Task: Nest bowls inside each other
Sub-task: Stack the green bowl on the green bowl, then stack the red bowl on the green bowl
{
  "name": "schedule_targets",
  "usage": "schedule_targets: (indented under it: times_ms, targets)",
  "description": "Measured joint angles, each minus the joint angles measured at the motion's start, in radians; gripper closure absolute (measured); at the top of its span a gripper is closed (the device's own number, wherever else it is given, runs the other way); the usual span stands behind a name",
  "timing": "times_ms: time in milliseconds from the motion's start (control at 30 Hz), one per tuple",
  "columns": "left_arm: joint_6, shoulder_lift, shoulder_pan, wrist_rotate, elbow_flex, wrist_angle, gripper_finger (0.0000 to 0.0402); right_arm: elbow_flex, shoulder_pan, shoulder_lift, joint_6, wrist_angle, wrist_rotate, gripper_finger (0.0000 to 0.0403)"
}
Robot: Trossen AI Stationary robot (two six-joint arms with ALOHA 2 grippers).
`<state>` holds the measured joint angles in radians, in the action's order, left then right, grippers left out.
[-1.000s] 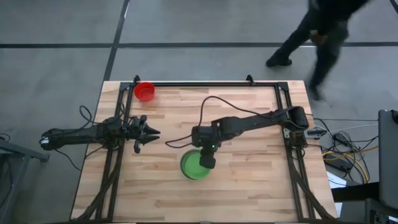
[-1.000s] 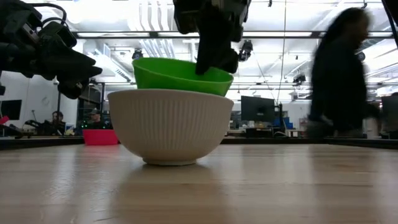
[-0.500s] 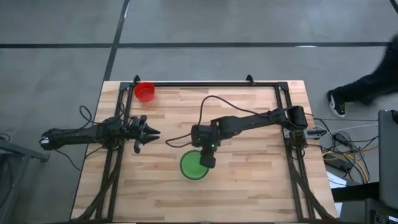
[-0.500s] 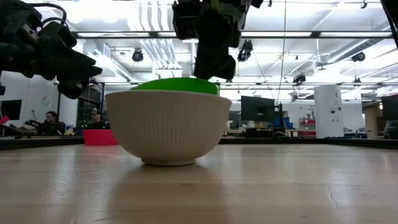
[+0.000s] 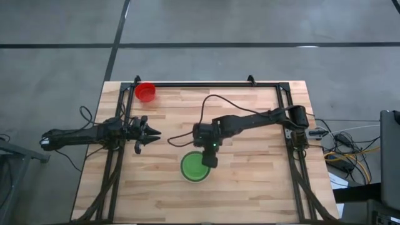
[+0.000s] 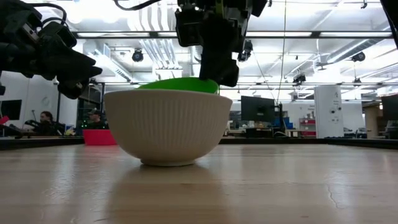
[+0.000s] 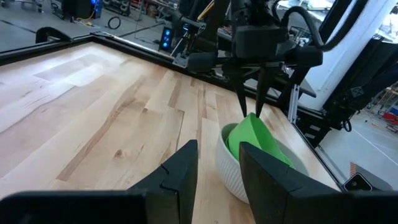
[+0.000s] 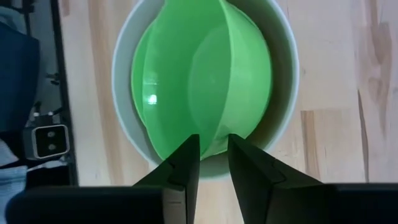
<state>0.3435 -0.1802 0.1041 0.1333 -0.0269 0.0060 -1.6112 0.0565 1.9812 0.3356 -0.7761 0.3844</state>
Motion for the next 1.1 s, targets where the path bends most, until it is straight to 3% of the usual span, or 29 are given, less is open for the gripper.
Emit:
schedule_targets:
  times_ms: [367, 567, 767, 1100]
  targets:
    - [0.0, 0.0, 0.0, 0.0, 0.0, 0.0, 0.028, 0.0, -0.005, -0.002, -0.046, 0.029, 0.006, 0.0326]
    - [0.0, 0.0, 0.0, 0.0, 0.0, 0.0, 0.028, 0.001, 0.001, -0.032, -0.044, 0.024, -0.122, 0.0326]
    - [0.0, 0.0, 0.0, 0.0, 0.0, 0.0, 0.028, 0.003, 0.004, -0.094, -0.059, 0.031, -0.182, 0.0329]
    - [0.0, 0.0, 0.0, 0.0, 0.0, 0.0, 0.028, 0.012, 0.005, -0.116, -0.05, 0.058, -0.203, 0.0348]
